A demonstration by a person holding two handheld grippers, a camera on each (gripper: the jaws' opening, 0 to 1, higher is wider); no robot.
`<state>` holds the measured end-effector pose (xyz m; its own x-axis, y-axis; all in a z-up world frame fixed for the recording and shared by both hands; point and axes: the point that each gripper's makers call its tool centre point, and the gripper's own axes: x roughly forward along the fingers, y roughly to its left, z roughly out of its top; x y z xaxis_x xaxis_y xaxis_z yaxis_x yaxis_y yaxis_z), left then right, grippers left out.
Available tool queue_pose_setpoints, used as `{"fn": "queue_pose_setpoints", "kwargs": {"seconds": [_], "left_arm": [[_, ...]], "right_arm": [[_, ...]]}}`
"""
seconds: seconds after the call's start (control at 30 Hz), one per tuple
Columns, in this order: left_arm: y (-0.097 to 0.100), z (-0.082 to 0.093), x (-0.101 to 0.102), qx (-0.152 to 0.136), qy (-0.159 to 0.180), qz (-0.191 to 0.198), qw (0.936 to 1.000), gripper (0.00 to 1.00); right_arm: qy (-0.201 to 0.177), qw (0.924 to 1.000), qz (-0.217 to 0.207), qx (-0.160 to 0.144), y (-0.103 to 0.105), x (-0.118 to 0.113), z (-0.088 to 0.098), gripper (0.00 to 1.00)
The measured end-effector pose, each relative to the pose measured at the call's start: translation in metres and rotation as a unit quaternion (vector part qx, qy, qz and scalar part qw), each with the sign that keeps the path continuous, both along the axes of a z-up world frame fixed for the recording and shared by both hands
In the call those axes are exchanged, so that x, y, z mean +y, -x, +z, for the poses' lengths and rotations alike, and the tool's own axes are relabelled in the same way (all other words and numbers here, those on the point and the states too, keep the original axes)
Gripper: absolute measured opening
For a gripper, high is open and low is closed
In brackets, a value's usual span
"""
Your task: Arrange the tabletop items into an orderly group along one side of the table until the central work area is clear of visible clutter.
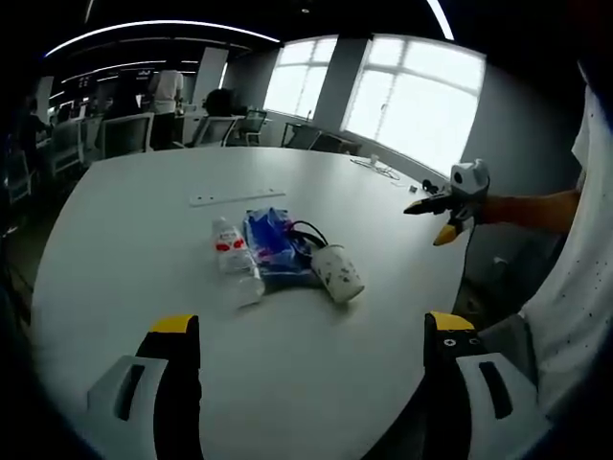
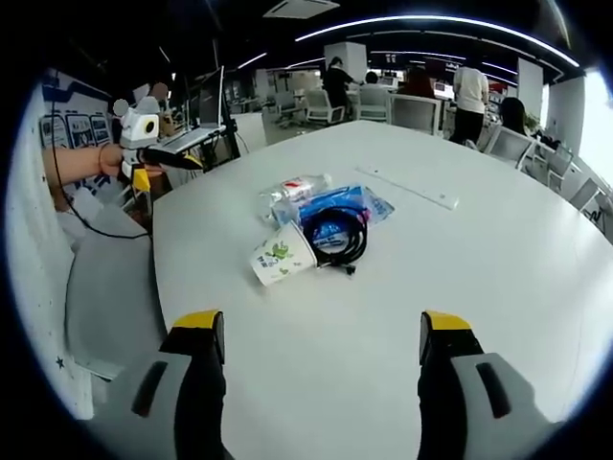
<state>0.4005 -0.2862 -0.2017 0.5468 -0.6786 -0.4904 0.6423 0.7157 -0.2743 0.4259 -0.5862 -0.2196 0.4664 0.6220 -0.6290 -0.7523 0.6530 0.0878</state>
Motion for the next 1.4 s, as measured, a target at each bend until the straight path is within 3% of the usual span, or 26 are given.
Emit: {"fn": "queue_pose_setpoints", "kwargs": {"seconds": [0.9, 1.4], "left_arm": [[-0.006, -0.001, 0.003, -0.001, 0.006, 0.01, 0.9999, 1.0], [-0.008, -0.001, 0.003, -0.003, 0.012, 0.017, 0.9998, 1.0]], "right_arm": [[0.003, 0.9971, 0.075, -0.01, -0.042, 0.04, 0.001, 0.81], [0.001, 0.9923, 0.124, 0.005, -0.055, 0.07, -0.006, 0.75]]}}
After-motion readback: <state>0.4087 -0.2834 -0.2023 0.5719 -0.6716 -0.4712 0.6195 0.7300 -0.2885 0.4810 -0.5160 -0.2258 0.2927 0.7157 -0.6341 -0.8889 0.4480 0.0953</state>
